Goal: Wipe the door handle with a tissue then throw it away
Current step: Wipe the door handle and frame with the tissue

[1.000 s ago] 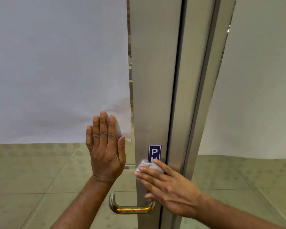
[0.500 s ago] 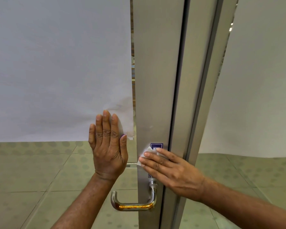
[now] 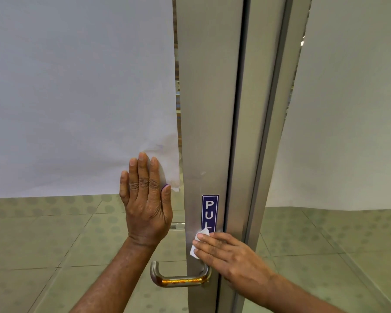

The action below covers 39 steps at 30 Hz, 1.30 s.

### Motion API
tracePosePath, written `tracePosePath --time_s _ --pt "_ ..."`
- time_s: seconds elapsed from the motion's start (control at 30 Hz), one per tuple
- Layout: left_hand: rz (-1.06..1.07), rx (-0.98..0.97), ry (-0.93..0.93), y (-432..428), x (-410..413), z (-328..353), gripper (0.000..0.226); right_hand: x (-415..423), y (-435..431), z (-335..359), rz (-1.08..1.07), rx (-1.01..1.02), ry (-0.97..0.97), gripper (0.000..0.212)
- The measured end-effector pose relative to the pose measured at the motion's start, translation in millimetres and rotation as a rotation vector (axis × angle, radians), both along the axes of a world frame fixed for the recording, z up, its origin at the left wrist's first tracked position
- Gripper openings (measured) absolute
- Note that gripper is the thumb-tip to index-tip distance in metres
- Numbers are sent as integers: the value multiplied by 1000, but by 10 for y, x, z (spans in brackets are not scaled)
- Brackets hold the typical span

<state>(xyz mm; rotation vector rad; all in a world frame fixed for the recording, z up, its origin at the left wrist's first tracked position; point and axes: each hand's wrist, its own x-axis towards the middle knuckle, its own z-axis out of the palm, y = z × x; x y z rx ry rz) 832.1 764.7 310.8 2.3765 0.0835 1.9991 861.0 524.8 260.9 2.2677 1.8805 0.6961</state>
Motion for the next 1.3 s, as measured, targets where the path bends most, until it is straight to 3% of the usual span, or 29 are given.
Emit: tracePosePath --time_s 0.1,0.2,0.43,0.63,0.73,0.83,1.13,1.23,1.3 --pt "-3 5 -3 -5 0 10 58 -164 39 -88 -29 229 298 74" --pt "-1 6 3 -10 -15 22 57 -283 9 -203 -117 319 580 69" --pt "-18 2 24 -9 -13 18 58 -518 -30 -410 -179 524 839 59" --pt "-32 -5 21 -5 -6 10 58 -849 134 -761 -113 701 777 45" --pt "-36 -15 27 -3 -4 2 58 -855 163 -817 -132 726 616 53" --pt "-38 -27 36 2 -3 -11 58 -815 174 -824 -212 791 528 49" --pt "-52 -22 40 -3 -7 -3 58 -822 267 -840 -229 664 262 44" --pt "-55 -9 33 -1 -13 4 59 -824 329 -802 -186 623 228 37" --pt "-58 -3 29 -6 -19 15 59 -843 426 -788 -169 598 264 45"
